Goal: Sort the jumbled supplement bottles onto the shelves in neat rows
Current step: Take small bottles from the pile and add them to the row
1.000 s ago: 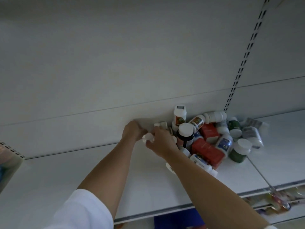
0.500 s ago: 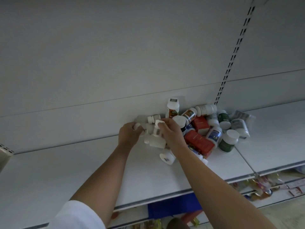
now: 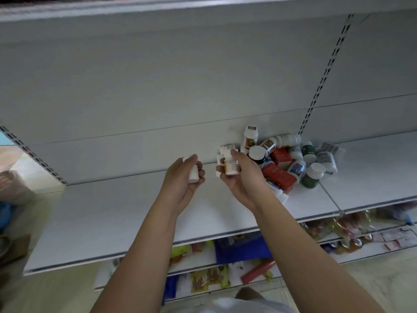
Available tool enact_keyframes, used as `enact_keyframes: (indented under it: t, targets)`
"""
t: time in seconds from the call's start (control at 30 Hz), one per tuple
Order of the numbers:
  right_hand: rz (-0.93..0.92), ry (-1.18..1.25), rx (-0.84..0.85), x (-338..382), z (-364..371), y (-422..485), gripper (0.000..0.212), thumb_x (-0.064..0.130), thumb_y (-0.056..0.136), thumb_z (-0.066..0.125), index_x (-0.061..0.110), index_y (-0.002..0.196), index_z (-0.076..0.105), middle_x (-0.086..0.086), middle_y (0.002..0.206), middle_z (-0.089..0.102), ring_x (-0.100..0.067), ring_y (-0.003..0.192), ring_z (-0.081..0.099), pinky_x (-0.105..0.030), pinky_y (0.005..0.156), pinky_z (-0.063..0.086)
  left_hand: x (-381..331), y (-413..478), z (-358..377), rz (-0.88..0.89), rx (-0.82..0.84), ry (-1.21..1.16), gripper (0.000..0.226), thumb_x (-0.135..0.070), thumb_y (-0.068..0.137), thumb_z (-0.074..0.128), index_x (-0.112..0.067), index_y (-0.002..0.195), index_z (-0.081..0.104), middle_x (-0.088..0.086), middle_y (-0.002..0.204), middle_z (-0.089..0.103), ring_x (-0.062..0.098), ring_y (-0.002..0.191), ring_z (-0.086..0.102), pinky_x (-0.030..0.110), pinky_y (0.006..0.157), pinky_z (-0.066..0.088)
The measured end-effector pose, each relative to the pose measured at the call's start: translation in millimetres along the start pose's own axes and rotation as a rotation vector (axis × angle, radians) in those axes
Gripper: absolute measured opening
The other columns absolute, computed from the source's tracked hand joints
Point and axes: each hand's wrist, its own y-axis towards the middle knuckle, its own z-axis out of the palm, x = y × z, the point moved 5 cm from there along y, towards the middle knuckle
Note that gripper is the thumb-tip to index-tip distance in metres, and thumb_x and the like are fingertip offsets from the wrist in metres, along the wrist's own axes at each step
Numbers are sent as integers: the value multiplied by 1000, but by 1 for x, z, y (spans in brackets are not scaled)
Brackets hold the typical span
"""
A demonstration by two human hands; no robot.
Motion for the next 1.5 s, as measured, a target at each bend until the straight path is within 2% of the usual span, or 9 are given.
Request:
enact_keyframes:
  t: [0.1,0.17,0.33,0.57,0.7,0.83,1.03,1.27,1.5]
  targets:
    - [-4,36,-14,5,12,-26,24,23,101,43,6,98,60,-7,70,58,-16,58,52,-25,57,37,-14,-21,8,-12,84,-24,23,-24,102,47,-6,108,60,4,74,60,13,62,57,22,59,50]
    - [-6,48,-6,8,17,-40,23,25,100,44,7,96,58,-5,67,56,-14,55,49,-23,52,37,-21,-32,16,-38,110,-38,31,-31,103,42,-9,117,59,3,73,60,12,59,54,22,54,45]
    - [-76,-52,-31,24,18,-63,17,24,98,51,8,99,55,-4,70,58,-12,56,51,-22,50,39,-30,-55,40,-33,112,-33,25,-33,98,54,-8,100,56,3,70,57,12,54,50,19,46,43]
    - [-208,10,-95,84,-26,-89,25,26,100,41,6,99,55,-5,69,51,-13,56,47,-23,50,40,-23,-70,114,64,178,149,36,-36,102,45,-7,106,65,1,69,58,11,58,51,21,50,42]
    - [-298,95,-178,138,-85,-120,16,23,98,44,9,97,51,-5,67,49,-14,54,44,-21,47,37,8,-81,193,97,287,194,21,-25,101,49,-5,98,55,4,69,55,11,55,50,20,47,41]
    - [-401,135,-285,203,-165,-166,14,20,96,46,9,102,48,-5,66,51,-14,54,45,-22,49,36,63,-99,292,44,381,197,18,-21,100,50,-8,106,60,1,68,58,11,60,54,23,56,45]
    - [-536,117,-441,295,-290,-240,18,20,95,45,8,109,48,-4,68,50,-13,54,45,-23,51,33,144,-135,435,-39,497,177,17,-20,98,54,-15,98,70,0,73,58,8,65,53,21,62,47]
    - [-689,138,-630,393,-414,-299,10,17,94,46,9,92,51,-5,67,51,-14,52,45,-24,51,33,222,-158,589,-132,743,264,16,-25,95,60,-17,100,73,-1,72,61,6,59,59,23,56,45]
    - [-791,113,-686,489,-514,-289,14,17,94,47,6,100,52,-4,68,52,-14,56,45,-23,51,36,284,-124,727,-130,887,331,17,-31,94,62,-27,105,73,-2,89,73,14,87,66,41,96,49]
